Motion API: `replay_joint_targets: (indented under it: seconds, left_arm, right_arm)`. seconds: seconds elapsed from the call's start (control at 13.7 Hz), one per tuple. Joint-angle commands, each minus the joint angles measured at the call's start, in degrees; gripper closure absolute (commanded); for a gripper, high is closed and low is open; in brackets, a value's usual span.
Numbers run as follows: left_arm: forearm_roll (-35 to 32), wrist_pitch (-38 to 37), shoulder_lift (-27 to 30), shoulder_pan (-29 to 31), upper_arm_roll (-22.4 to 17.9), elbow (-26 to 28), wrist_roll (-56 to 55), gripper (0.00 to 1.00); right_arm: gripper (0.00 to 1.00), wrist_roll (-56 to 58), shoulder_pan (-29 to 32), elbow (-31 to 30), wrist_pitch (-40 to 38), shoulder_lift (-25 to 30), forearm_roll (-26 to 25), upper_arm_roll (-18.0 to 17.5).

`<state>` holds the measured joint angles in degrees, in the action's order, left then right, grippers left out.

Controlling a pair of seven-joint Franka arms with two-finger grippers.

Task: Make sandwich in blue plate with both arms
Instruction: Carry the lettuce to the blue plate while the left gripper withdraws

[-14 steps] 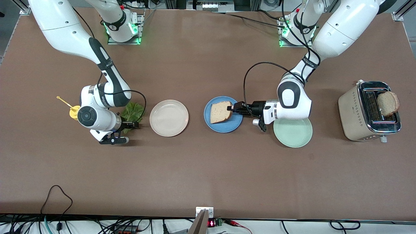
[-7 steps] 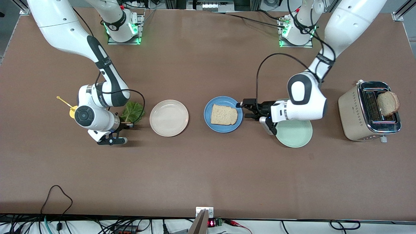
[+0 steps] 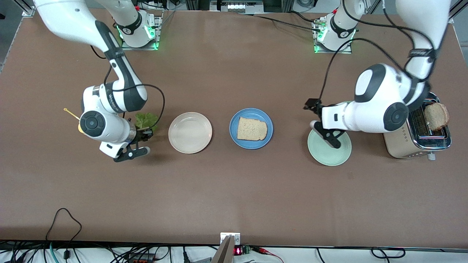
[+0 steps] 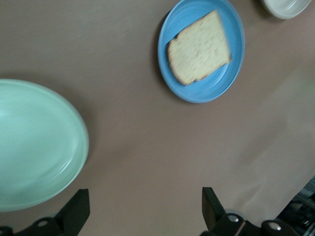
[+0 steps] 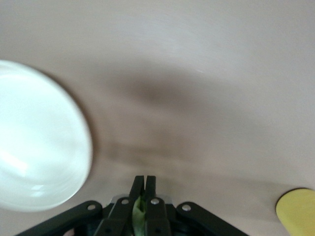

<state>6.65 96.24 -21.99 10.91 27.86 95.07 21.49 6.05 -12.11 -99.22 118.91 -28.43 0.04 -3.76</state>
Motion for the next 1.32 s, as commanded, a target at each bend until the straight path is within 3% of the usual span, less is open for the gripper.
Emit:
replay_joint_targets:
  seconds: [0.0,0.15,0.51,0.66,0.95,1.24]
  left_arm:
    - [-8.4,-7.5,0.6,-0.5,-0.3,-5.8,-2.4,0.00]
    - [-16.0,-8.5,3.9,-0.4,-0.3,-8.1,-2.2,0.00]
    - [-21.0,-12.2,4.2,1.4,-0.4,-20.6,-2.6,0.00]
    - [-22.5,-12.0,3.4,1.7,-1.1,-25.1,-3.0,0.00]
    - [-22.1,-12.2,2.9,2.0,-1.1,-25.5,-14.8,0.00]
    - [-19.1,-12.5,2.9,3.8,-1.0,-24.8,-21.0,0.00]
  right_arm:
    - [1.00,6.3,-4.6,2.5,-2.7,1.0,0.3,0.2]
    - [1.00,9.2,-8.5,5.6,-2.9,0.8,0.3,0.2]
    - [1.00,16.5,-14.5,11.7,-2.6,-2.1,1.0,0.1]
    - [1.00,18.1,-15.5,14.7,-2.2,-4.2,2.1,-1.9]
    - [1.00,21.7,-15.8,20.5,0.3,-8.7,4.5,-7.1]
    - [1.00,21.6,-16.2,24.9,5.5,-13.0,4.7,-9.8]
